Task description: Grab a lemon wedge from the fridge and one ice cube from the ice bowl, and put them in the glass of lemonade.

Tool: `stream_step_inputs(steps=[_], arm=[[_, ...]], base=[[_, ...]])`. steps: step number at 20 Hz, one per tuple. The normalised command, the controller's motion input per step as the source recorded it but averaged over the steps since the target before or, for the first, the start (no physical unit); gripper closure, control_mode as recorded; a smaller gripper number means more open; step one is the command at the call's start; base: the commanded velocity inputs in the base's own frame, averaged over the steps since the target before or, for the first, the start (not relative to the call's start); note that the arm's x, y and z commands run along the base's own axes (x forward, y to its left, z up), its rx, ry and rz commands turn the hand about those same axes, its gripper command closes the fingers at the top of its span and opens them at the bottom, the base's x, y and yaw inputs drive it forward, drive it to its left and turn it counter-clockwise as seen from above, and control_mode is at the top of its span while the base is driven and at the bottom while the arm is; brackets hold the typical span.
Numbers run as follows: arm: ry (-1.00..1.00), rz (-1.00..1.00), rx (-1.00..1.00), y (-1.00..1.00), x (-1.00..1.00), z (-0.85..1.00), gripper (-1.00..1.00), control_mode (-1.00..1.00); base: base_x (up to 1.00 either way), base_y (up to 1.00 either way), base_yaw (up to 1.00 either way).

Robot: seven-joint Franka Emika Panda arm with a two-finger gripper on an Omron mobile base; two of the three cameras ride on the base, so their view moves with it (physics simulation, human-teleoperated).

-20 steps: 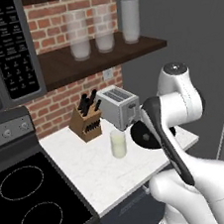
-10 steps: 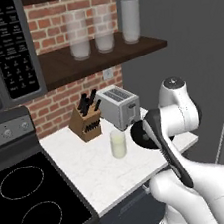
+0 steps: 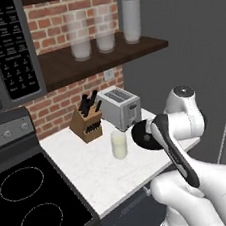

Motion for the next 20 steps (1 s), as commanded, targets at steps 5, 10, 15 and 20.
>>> stream_step_inputs(steps=[5,10,15,20], arm=[[0.06,0.00,0.00,0.00,0.42,-0.05,-1.00,-1.00],[0.07,0.00,0.00,0.00,0.41,-0.16,-1.00,-1.00],[0.07,0.00,0.00,0.00,0.30,-0.26,-1.00,-1.00],[0.07,0.00,0.00,0.00,0.26,-0.35,-1.00,-1.00]], base=[[0.00,0.00,0.00],[0.00,0.00,0.00],[0.00,0.00,0.00],[0.00,0.00,0.00]])
